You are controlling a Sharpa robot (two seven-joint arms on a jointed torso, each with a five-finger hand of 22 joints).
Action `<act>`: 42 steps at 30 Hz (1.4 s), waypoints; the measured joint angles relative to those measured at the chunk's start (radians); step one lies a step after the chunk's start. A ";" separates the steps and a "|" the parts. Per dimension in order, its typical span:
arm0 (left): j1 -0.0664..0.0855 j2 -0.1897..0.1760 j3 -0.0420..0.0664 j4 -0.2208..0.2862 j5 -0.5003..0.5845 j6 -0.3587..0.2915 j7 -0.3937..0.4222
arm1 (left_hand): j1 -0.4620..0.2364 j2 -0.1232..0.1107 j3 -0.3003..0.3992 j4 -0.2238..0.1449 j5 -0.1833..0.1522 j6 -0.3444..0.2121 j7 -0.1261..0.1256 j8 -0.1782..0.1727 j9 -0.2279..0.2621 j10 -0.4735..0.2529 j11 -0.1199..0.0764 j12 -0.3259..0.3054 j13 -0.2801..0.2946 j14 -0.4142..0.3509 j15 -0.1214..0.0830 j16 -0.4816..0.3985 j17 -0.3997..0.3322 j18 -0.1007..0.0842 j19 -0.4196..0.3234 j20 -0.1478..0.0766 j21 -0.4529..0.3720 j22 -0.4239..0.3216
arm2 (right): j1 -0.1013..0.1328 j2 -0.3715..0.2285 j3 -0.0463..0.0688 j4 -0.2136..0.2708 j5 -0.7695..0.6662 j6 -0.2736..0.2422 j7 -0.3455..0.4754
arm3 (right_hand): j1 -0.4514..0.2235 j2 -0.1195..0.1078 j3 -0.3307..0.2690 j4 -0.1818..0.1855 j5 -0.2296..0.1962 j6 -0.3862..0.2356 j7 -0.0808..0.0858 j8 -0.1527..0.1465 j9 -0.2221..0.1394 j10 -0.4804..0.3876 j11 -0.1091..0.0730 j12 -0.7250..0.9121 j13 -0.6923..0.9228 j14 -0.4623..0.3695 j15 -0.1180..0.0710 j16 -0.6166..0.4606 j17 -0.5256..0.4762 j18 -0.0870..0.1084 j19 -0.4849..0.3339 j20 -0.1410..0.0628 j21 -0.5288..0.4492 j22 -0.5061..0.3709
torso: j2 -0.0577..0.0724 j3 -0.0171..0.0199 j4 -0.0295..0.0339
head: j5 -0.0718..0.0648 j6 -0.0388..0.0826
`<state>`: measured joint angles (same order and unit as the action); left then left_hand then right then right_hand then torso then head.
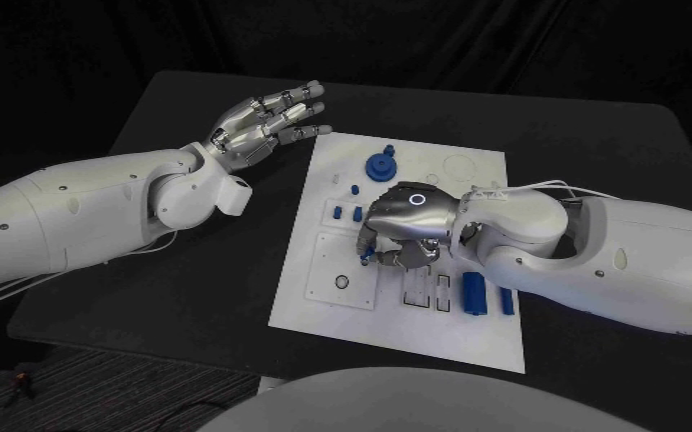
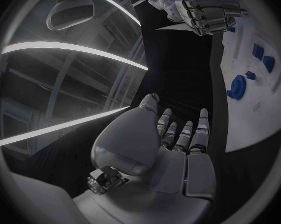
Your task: Assemble the parts on the task board
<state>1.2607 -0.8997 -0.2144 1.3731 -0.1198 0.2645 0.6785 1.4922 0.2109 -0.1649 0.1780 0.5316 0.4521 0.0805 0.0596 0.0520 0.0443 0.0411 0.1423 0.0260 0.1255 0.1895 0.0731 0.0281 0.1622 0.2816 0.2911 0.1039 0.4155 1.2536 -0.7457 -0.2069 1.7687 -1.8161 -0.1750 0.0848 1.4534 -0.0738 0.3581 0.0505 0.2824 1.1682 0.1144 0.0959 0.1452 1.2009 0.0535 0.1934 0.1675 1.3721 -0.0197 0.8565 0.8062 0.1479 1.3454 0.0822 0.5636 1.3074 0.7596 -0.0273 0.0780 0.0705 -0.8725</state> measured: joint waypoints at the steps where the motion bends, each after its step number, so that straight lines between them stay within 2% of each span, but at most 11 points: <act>1: 0.000 0.000 0.000 0.000 0.000 0.000 0.000 | 0.000 0.000 0.000 0.000 0.000 0.000 0.000 0.000 0.000 0.000 0.000 0.000 0.000 0.000 0.000 0.000 0.000 0.000 0.000 0.000 0.000 0.000 | 0.002 0.000 0.000 0.000 0.000 0.001 -0.001 | -0.002 0.002 0.001 0.002 0.000 0.000 0.000 -0.002 0.000 0.000 0.000 0.000 0.000 0.000 0.000 0.000 -0.002 0.000 0.000 0.000 -0.004 0.000 | 0.000 -0.0001 0.0000 | 0.000 0.000; 3: 0.000 0.001 0.000 -0.001 0.000 0.000 0.000 | 0.000 0.000 0.000 0.000 0.000 0.000 0.000 0.000 0.000 0.000 0.000 0.000 0.000 0.000 0.000 0.000 0.000 0.000 0.000 0.000 0.000 0.000 | 0.005 0.003 0.000 0.001 -0.001 0.006 -0.004 | -0.004 0.004 0.002 0.004 0.013 0.000 0.000 -0.003 0.000 -0.008 0.000 0.000 0.000 -0.004 -0.004 -0.001 -0.006 0.000 -0.005 -0.005 -0.018 0.000 | 0.000 0.0000 0.0000 | 0.000 0.000; 6: 0.000 0.002 0.000 -0.001 0.000 0.001 0.000 | 0.000 0.000 0.000 0.000 0.000 0.000 0.000 0.000 0.000 0.000 0.000 0.000 0.000 0.000 0.000 0.000 0.000 0.000 0.000 0.000 0.000 -0.001 | 0.007 0.010 0.000 0.001 -0.008 0.014 -0.010 | -0.006 0.006 0.002 0.004 0.043 0.000 0.000 -0.002 0.000 -0.013 0.002 0.002 0.002 -0.011 0.000 -0.006 -0.012 0.000 -0.009 -0.002 -0.030 0.000 | 0.000 -0.0001 0.0000 | 0.000 0.000; 8: 0.000 0.002 0.000 -0.001 0.000 0.001 0.000 | 0.000 0.000 0.000 0.000 0.000 0.000 0.000 0.000 0.000 0.000 0.000 0.000 0.000 0.000 0.000 0.000 0.000 0.000 0.000 0.000 0.000 -0.002 | 0.008 0.013 0.000 0.000 -0.015 0.019 -0.015 | -0.006 0.006 0.001 0.003 0.049 -0.001 0.000 -0.001 0.000 -0.015 0.004 0.008 0.004 -0.015 -0.004 -0.014 -0.017 0.000 -0.009 -0.002 -0.035 0.000 | 0.000 -0.0001 0.0000 | 0.000 0.000; 11: 0.000 0.002 0.000 -0.002 0.000 0.002 0.000 | 0.000 0.000 0.000 0.000 0.000 0.000 0.000 0.000 0.000 0.000 0.000 0.000 0.000 0.000 0.000 0.000 0.000 0.000 0.000 0.000 0.000 -0.002 | 0.009 0.019 0.000 -0.002 -0.032 0.032 -0.023 | -0.006 0.006 -0.008 -0.012 0.073 -0.001 0.000 0.010 0.000 -0.017 0.006 0.016 0.010 -0.023 -0.005 -0.021 -0.026 0.000 -0.018 -0.003 -0.043 0.000 | 0.000 -0.0006 0.0000 | 0.002 0.000; 15: -0.001 0.003 0.000 -0.004 0.000 0.003 0.000 | 0.000 0.000 0.000 0.000 0.000 0.000 0.000 0.000 0.000 0.000 0.000 0.000 0.000 0.000 0.000 0.000 0.000 0.000 0.000 0.000 0.000 -0.002 | 0.009 0.025 0.000 -0.004 -0.060 0.057 -0.033 | -0.006 0.005 -0.012 -0.022 0.084 -0.003 -0.001 0.016 0.000 -0.016 0.005 0.018 0.015 -0.031 -0.005 -0.035 -0.038 0.000 -0.022 -0.007 -0.050 0.000 | -0.001 -0.0012 0.0000 | 0.003 0.000; 21: -0.003 0.006 0.000 -0.007 0.000 0.006 0.000 | 0.000 0.000 0.003 0.003 0.000 0.000 0.000 0.000 0.000 0.000 0.000 0.000 0.000 0.000 0.000 0.004 0.000 0.000 0.000 0.000 0.000 -0.004 | 0.011 0.030 0.001 -0.003 -0.090 0.088 -0.039 | -0.019 -0.008 -0.012 -0.022 0.086 -0.006 -0.002 0.017 0.008 -0.016 0.005 0.025 0.017 -0.036 -0.003 -0.035 -0.043 0.000 -0.022 -0.007 -0.058 0.001 | -0.001 -0.0012 0.0007 | 0.003 0.000; 27: -0.006 0.007 0.000 -0.010 0.000 0.007 0.000 | 0.000 0.000 0.003 0.003 0.000 0.000 0.000 0.000 0.000 0.000 0.000 0.000 0.000 0.000 0.000 0.004 0.000 0.000 0.000 0.000 0.000 -0.004 | 0.012 0.034 0.002 0.003 -0.107 0.102 -0.041 | -0.016 -0.011 -0.016 -0.026 0.086 -0.002 -0.006 0.017 0.009 -0.013 0.002 0.025 0.019 -0.036 -0.003 -0.039 -0.045 0.000 -0.025 -0.003 -0.058 0.001 | 0.000 -0.0013 0.0017 | 0.004 0.000; 28: -0.007 0.007 0.000 -0.010 0.000 0.008 0.000 | 0.000 0.000 0.003 0.003 0.000 0.000 0.000 0.000 0.000 0.000 0.000 0.000 0.000 0.000 0.000 0.004 0.000 0.000 0.000 0.000 0.000 -0.004 | 0.012 0.034 0.002 0.004 -0.109 0.104 -0.041 | -0.014 -0.013 -0.016 -0.026 0.086 -0.002 -0.006 0.017 0.023 -0.013 0.002 0.024 0.019 -0.036 -0.003 -0.039 -0.045 0.000 -0.025 -0.003 -0.058 0.001 | 0.000 -0.0014 0.0017 | 0.005 0.000; 42: -0.010 0.006 0.000 -0.011 0.000 0.011 0.000 | -0.004 0.004 0.003 0.003 0.000 0.000 0.000 0.000 0.000 0.000 0.000 0.000 0.000 0.000 0.000 0.004 0.000 0.000 0.000 0.000 0.000 -0.005 | 0.012 0.034 0.002 0.014 -0.122 0.125 -0.041 | -0.019 -0.019 -0.018 -0.035 0.080 0.002 -0.006 0.016 0.024 -0.013 0.002 0.029 0.024 -0.043 -0.003 -0.044 -0.053 0.000 -0.029 -0.007 -0.068 0.000 | 0.001 -0.0004 0.0006 | 0.008 0.000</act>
<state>1.2506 -0.8935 -0.2144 1.3621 -0.1197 0.2753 0.6785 1.4879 0.2152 -0.1622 0.1807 0.5316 0.4521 0.0805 0.0596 0.0517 0.0444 0.0410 0.1423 0.0260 0.1255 0.1895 0.0772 0.0281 0.1622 0.2816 0.2911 0.1039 0.4109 1.2652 -0.7113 -0.2053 1.7826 -1.9380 -0.0498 0.0438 1.4339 -0.0924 0.3397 0.0159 0.3627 1.1698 0.1089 0.1121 0.1688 1.1883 0.0552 0.2224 0.1914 1.3293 -0.0231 0.8127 0.7535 0.1480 1.3166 0.0753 0.4956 1.3078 0.7606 -0.0277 0.0786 0.0782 -0.8725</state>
